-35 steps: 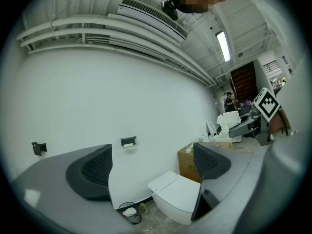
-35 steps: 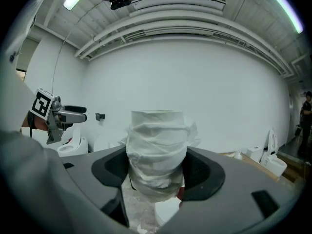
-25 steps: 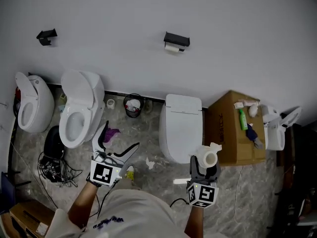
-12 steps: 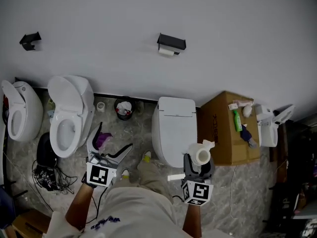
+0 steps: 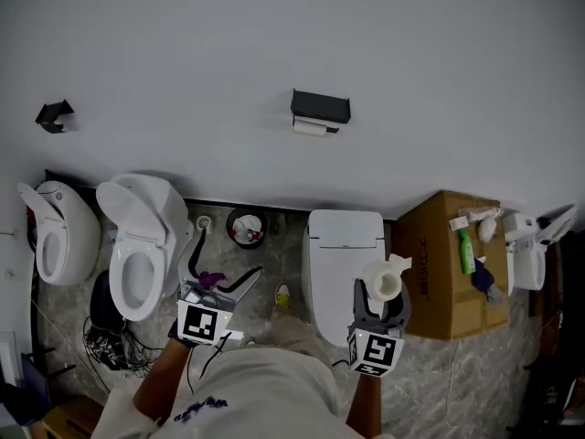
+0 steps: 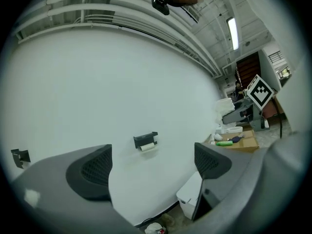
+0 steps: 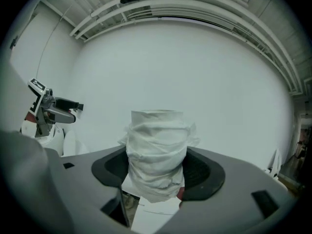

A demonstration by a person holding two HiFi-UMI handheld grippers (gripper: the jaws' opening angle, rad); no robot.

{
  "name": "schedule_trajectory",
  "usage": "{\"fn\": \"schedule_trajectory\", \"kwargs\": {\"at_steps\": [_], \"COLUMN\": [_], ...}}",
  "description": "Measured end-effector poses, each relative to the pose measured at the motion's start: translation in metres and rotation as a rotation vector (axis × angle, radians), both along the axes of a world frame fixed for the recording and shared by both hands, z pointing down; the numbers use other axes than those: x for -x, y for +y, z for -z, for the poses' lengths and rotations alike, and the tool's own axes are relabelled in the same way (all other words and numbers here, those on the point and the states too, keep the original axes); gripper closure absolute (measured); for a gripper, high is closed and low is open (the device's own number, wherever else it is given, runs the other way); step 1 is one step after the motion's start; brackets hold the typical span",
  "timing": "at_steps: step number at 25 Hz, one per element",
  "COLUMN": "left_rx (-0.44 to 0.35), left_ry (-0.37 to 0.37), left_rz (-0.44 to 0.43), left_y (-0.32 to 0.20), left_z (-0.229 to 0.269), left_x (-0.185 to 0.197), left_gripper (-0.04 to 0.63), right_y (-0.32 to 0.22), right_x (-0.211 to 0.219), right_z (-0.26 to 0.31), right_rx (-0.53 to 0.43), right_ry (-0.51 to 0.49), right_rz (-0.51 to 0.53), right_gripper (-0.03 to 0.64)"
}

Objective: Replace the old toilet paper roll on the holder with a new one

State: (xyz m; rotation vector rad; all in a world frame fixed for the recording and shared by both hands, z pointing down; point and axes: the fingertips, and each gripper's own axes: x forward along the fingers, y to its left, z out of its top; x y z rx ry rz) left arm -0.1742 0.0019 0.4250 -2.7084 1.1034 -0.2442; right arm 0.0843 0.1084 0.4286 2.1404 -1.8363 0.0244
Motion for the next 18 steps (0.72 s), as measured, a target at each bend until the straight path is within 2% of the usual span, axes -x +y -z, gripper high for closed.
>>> {"fn": "schedule_trajectory", "kwargs": {"at_steps": [4,8,12,18], "left_rx": [-0.023,-0.027,-0.059,-0.082], "left_ry": [-0.046,-0.104,-0.181,-0.244], "left_rz": [-0.026,-0.012,-0.006,0.005], "left_y": [-0.046,-0.087,-0.117,-0.152], "left_z": [0.007,0.000,-0.006,-0.026], "left_x": [-0.046,-0.077,-0.107,-0.145], "left_gripper": [0.078,0.080,0.081,0.081], "right_y": [-0.056,-0.102,-0.136,-0.179], "right_x": [-0.035,-0.066,-0.092,-0.113], "right_z": [0.000,-0.008,-0.015,-0.022], "right_rx": [-0.002,0.015,0.013,-0.004], "right_ry": [0.002,0.014,0.007,-0.013], "right_rz": [0.021,0.042,0.045,0.078], "right_gripper": [0.305,0.305,0.305,0.305]}}
